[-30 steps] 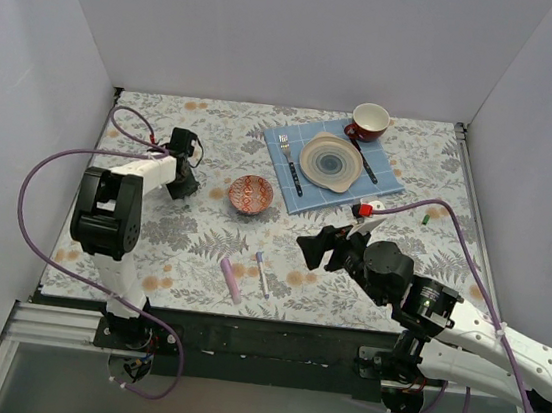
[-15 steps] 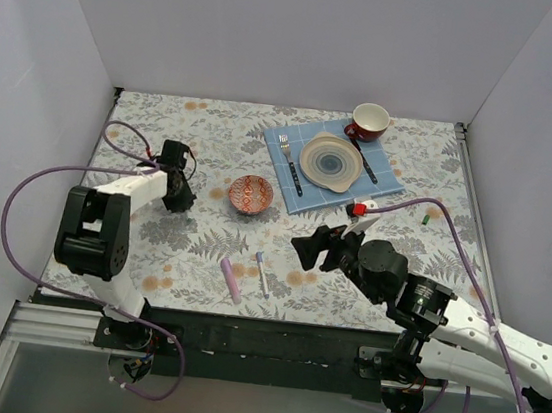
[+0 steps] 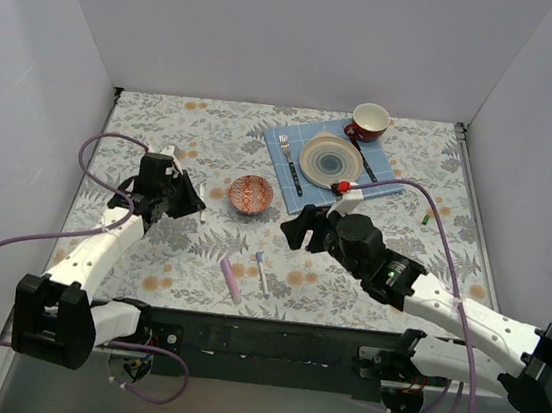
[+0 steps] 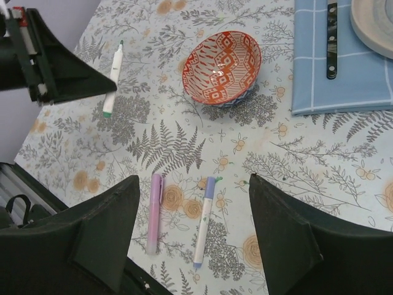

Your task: Insert the pens into the pen caps

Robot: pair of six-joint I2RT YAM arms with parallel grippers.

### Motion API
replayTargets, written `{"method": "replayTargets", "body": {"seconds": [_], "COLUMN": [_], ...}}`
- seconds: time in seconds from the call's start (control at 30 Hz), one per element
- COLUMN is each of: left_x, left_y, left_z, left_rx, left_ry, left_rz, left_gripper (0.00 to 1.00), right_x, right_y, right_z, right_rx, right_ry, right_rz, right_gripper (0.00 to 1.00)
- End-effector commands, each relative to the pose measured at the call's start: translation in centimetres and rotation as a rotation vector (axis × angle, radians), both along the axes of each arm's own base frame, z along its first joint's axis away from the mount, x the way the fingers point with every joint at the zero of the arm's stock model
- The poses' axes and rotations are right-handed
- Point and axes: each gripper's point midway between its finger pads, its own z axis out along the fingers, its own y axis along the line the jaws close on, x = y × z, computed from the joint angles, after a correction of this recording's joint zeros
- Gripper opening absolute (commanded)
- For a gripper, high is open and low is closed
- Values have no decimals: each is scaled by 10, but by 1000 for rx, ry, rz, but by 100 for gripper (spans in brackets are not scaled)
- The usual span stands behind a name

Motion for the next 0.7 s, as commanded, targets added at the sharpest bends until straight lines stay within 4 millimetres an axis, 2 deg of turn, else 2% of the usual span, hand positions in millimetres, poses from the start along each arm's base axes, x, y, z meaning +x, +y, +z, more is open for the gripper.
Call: {"method": "replayTargets", "body": {"seconds": [0.0,0.03,0.07,0.1,0.13,0.17,0.2,0.23,0.27,0.33,0.37,0.47,0.67], "left_x": [-20,-35,-35,-41,-46,-51,-53,-57,-58,-60,-60,-64,-73], "left_y": [-45,-60,-67,-73,-78,-86,-88,-92,-93,-95,-96,-98,-107], "left_z": [41,42,53,57,56,61,62,63,64,68,71,76,81], "left_rx": [-177,-258,-293,-326,-359,-392,-398,-399,-395,-396,-398,-408,-426], "left_ry": [-154,-145,-188,-195,-183,-191,-192,-197,-205,-224,-235,-259,-291], "left_rz": [-234,-314,-349,-380,-403,-452,-465,-484,-495,-506,-513,-531,-593], "left_gripper": [0,0,0,0,0,0,0,0,0,0,0,0,0], "right_x": [26,24,30,34,34,39,41,35,39,39,43,48,49], "right_y": [29,38,46,53,65,78,85,96,106,117,124,128,132], "right_z": [48,55,50,55,71,59,58,62,59,61,55,43,37], "right_rx": [270,307,311,330,354,331,327,344,347,387,385,399,429], "right_ry": [32,41,60,56,49,80,90,117,133,170,193,251,275], "right_rz": [38,87,95,109,152,171,182,245,256,279,278,244,200], "right_gripper": [77,76,75,75,75,75,75,74,74,73,73,71,68]}}
